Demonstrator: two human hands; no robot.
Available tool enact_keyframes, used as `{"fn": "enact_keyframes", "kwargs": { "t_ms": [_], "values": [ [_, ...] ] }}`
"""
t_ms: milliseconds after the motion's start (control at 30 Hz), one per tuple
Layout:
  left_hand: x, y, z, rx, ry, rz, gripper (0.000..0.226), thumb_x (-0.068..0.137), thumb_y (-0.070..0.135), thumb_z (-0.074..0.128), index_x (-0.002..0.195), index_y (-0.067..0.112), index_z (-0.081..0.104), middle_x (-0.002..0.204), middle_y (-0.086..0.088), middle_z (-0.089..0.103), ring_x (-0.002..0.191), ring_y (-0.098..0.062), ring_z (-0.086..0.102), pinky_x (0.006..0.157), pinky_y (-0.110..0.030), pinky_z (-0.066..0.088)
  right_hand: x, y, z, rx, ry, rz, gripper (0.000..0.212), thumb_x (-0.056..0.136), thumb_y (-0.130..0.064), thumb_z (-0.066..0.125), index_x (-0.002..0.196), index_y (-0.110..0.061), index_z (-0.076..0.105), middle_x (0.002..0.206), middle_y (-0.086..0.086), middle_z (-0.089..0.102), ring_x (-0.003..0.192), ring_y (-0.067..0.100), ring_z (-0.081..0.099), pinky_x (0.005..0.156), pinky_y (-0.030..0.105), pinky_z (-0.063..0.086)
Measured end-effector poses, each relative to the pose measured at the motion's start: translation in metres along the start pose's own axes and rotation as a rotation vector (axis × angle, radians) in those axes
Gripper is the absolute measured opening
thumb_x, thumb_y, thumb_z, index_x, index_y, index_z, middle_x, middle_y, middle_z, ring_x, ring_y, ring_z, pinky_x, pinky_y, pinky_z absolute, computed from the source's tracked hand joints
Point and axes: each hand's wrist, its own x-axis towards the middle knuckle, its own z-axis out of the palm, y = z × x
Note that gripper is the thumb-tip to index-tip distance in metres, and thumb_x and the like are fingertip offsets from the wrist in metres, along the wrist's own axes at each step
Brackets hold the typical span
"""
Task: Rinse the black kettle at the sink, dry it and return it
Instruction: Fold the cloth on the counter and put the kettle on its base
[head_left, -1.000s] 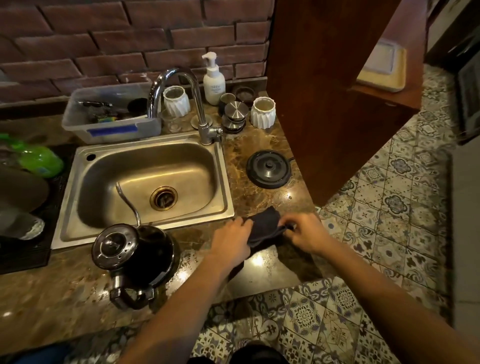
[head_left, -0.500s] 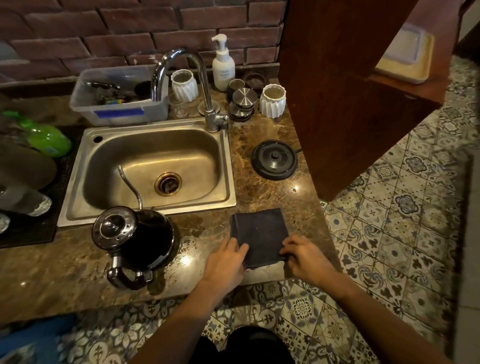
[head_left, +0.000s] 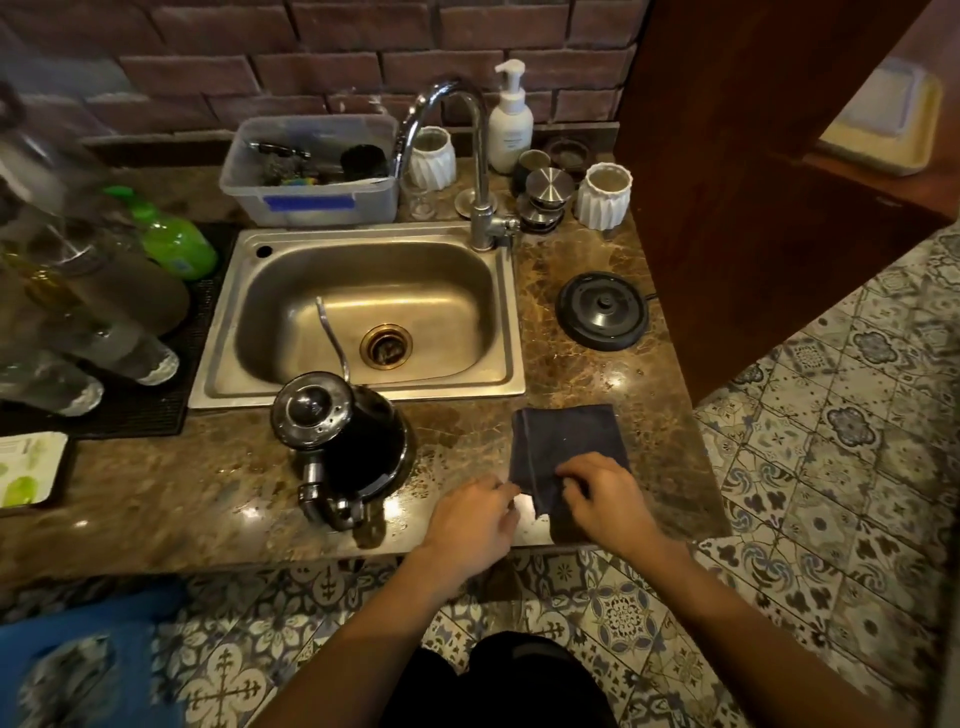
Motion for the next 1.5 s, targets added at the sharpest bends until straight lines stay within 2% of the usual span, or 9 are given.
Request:
{"fn": "enact_keyframes", "kwargs": {
  "t_ms": [167, 333, 567, 667, 733, 933, 1067, 1200, 1500],
  "values": [
    [-0.033, -0.032, -0.040, -0.305, 0.257, -0.013, 0.033, 0.098, 0.042, 0.052, 0.125, 0.028, 0.064, 0.116, 0.008, 0.072, 0.103, -0.010, 0.066, 0.085, -0.030, 0.055, 0.000, -0.077, 0.022, 0.288, 0.053, 0.043, 0.021, 0.098, -0.022, 0.062, 0.114, -0.018, 0.075, 0.111, 0.002, 0.074, 0.100, 0.016, 0.069, 0.086, 0.025, 0.052],
    [-0.082, -0.071, -0.087, -0.607, 0.465, -0.003, 0.018, 0.097, 0.028, 0.063, 0.113, 0.027, 0.071, 0.104, 0.013, 0.072, 0.093, 0.003, 0.065, 0.077, -0.008, 0.046, -0.004, -0.161, 0.040, 0.547, 0.029, 0.082, 0.022, 0.100, -0.030, 0.059, 0.113, -0.026, 0.076, 0.107, -0.014, 0.075, 0.099, -0.002, 0.066, 0.086, 0.018, 0.051],
    [-0.133, -0.140, -0.120, -1.041, 0.759, -0.164, 0.021, 0.096, 0.034, 0.063, 0.104, 0.019, 0.074, 0.095, 0.003, 0.077, 0.093, -0.016, 0.074, 0.078, -0.035, 0.060, 0.000, -0.250, 0.084, 0.814, 0.038, 0.176, 0.028, 0.101, -0.042, 0.054, 0.102, -0.028, 0.078, 0.099, -0.008, 0.078, 0.099, 0.003, 0.071, 0.095, 0.031, 0.055],
    [-0.130, -0.177, -0.113, -1.172, 0.723, -0.309, 0.017, 0.098, 0.027, 0.059, 0.108, 0.024, 0.072, 0.103, 0.004, 0.077, 0.101, -0.013, 0.072, 0.089, -0.047, 0.059, 0.004, -0.267, 0.102, 0.874, 0.063, 0.291, 0.050, 0.093, -0.063, 0.050, 0.094, -0.021, 0.077, 0.090, 0.008, 0.076, 0.092, 0.025, 0.072, 0.089, 0.045, 0.055],
    [-0.123, -0.199, -0.104, -1.235, 0.651, -0.401, 0.019, 0.100, 0.027, 0.057, 0.112, 0.034, 0.070, 0.114, 0.006, 0.074, 0.109, -0.012, 0.068, 0.096, -0.051, 0.056, 0.006, -0.274, 0.109, 0.910, 0.082, 0.369, 0.054, 0.093, -0.064, 0.048, 0.089, -0.018, 0.077, 0.087, 0.007, 0.077, 0.090, 0.026, 0.073, 0.088, 0.048, 0.055],
    [-0.103, -0.217, -0.090, -1.455, 0.409, -0.520, 0.037, 0.104, 0.033, 0.048, 0.140, 0.030, 0.056, 0.140, 0.006, 0.058, 0.127, -0.011, 0.055, 0.106, -0.046, 0.050, 0.004, -0.294, 0.111, 0.976, 0.111, 0.431, 0.052, 0.102, -0.051, 0.044, 0.082, -0.017, 0.078, 0.086, 0.004, 0.081, 0.086, 0.018, 0.075, 0.074, 0.027, 0.052],
    [-0.099, -0.215, -0.086, -1.524, 0.361, -0.502, 0.039, 0.105, 0.034, 0.045, 0.144, 0.030, 0.052, 0.139, 0.009, 0.057, 0.117, -0.001, 0.055, 0.107, -0.047, 0.049, 0.004, -0.302, 0.121, 1.007, 0.156, 0.457, 0.050, 0.102, -0.047, 0.047, 0.079, -0.012, 0.076, 0.078, 0.006, 0.080, 0.078, 0.018, 0.073, 0.083, 0.038, 0.054],
    [-0.096, -0.218, -0.083, -1.546, 0.321, -0.494, 0.036, 0.106, 0.036, 0.042, 0.140, 0.034, 0.055, 0.137, 0.009, 0.060, 0.122, -0.006, 0.056, 0.106, -0.049, 0.049, 0.001, -0.308, 0.135, 1.050, 0.217, 0.416, 0.054, 0.104, -0.042, 0.044, 0.072, -0.007, 0.069, 0.065, 0.010, 0.072, 0.069, 0.017, 0.068, 0.077, 0.029, 0.050],
    [-0.092, -0.220, -0.082, -1.559, 0.291, -0.492, 0.033, 0.106, 0.032, 0.045, 0.135, 0.029, 0.060, 0.129, 0.012, 0.063, 0.121, -0.002, 0.055, 0.108, -0.046, 0.049, 0.006, -0.312, 0.146, 0.972, 0.344, 0.383, 0.055, 0.105, -0.036, 0.046, 0.057, -0.013, 0.055, 0.050, 0.003, 0.046, 0.046, 0.013, 0.042, 0.049, 0.026, 0.034]
  ]
}}
